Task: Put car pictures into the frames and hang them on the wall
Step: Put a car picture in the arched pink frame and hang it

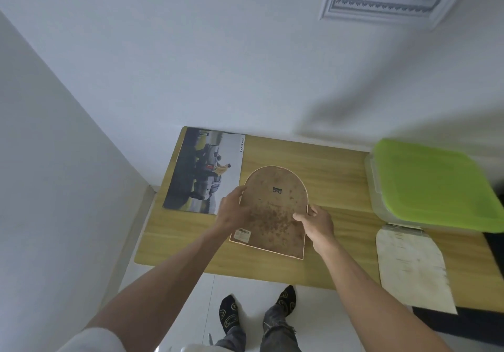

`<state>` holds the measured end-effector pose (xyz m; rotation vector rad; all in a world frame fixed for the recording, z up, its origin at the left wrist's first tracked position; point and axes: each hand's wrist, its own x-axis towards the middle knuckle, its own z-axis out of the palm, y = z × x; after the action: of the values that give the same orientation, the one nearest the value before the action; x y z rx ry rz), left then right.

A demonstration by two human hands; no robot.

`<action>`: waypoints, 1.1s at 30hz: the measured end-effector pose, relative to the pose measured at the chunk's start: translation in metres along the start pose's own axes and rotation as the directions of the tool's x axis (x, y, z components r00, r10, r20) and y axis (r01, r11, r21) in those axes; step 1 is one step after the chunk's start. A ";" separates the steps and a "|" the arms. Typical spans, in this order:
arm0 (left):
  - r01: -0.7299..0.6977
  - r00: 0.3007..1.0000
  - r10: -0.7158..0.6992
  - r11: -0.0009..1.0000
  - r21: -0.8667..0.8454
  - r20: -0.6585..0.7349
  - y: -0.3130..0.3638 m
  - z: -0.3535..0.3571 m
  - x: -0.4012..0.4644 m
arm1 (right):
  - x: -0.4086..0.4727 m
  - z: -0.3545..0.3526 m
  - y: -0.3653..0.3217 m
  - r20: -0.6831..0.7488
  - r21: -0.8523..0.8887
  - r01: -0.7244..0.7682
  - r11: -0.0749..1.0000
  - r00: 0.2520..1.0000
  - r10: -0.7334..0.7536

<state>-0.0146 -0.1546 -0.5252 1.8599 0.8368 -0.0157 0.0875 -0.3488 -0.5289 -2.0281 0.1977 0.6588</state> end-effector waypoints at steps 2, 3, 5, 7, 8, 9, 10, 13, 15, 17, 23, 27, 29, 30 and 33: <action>0.064 0.996 -0.076 0.972 -0.225 -0.045 0.005 -0.006 -0.002 | -0.004 -0.006 -0.002 -0.018 0.058 -0.008 0.998 1.000 0.009; 0.095 0.991 -0.118 0.953 -0.286 -0.064 0.007 -0.009 -0.003 | -0.005 -0.009 -0.004 -0.018 0.074 -0.010 0.997 1.000 0.011; 0.141 0.983 -0.173 0.933 -0.332 -0.069 0.009 -0.013 -0.002 | -0.010 -0.015 -0.010 -0.008 0.111 -0.015 0.994 1.000 0.016; 0.201 0.977 -0.211 0.911 -0.361 0.012 0.012 -0.019 0.000 | -0.014 -0.023 -0.017 0.010 0.140 -0.001 0.990 1.000 0.000; 0.221 0.975 -0.212 0.905 -0.363 0.066 0.015 -0.023 0.001 | -0.016 -0.027 -0.021 0.013 0.144 0.015 0.989 1.000 -0.017; 0.229 0.973 -0.204 0.907 -0.352 0.107 0.019 -0.027 0.000 | -0.019 -0.032 -0.026 0.015 0.145 0.027 0.989 0.999 -0.030; 0.220 0.974 -0.185 0.910 -0.352 0.131 0.025 -0.030 -0.001 | -0.021 -0.036 -0.030 0.019 0.147 0.033 0.989 0.999 -0.036; 0.151 0.988 -0.123 0.911 -0.383 0.097 0.049 -0.036 -0.010 | -0.029 -0.046 -0.045 0.019 0.116 0.070 0.991 0.997 -0.073; 0.080 0.997 -0.069 0.921 -0.380 0.042 0.065 -0.038 -0.018 | -0.037 -0.048 -0.066 -0.023 -0.014 0.161 0.987 0.987 -0.162; -0.003 1.000 -0.008 0.930 -0.367 -0.028 0.082 -0.038 -0.025 | -0.045 -0.048 -0.094 -0.071 -0.136 0.281 0.950 0.954 -0.292; -0.269 0.925 0.232 0.959 -0.089 -0.300 0.137 -0.023 -0.061 | -0.074 -0.045 -0.182 0.124 -0.033 0.442 0.896 0.892 -0.436; -0.383 0.830 0.391 0.918 0.104 -0.397 0.160 0.002 -0.092 | -0.087 -0.062 -0.201 0.131 0.075 0.477 0.876 0.866 -0.483; -0.431 0.794 0.478 0.878 0.207 -0.375 0.165 0.013 -0.101 | -0.094 -0.077 -0.201 0.110 0.119 0.474 0.872 0.867 -0.486; -0.455 0.786 0.519 0.854 0.252 -0.337 0.169 0.016 -0.105 | -0.098 -0.086 -0.200 0.101 0.135 0.480 0.867 0.864 -0.494; -0.533 0.747 0.611 0.785 0.315 -0.260 0.181 0.017 -0.113 | -0.104 -0.114 -0.201 0.054 0.187 0.530 0.827 0.835 -0.547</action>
<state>0.0053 -0.2669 -0.3435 2.3112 0.4604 0.6616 0.1214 -0.3514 -0.2782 -1.7627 -0.3705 0.3687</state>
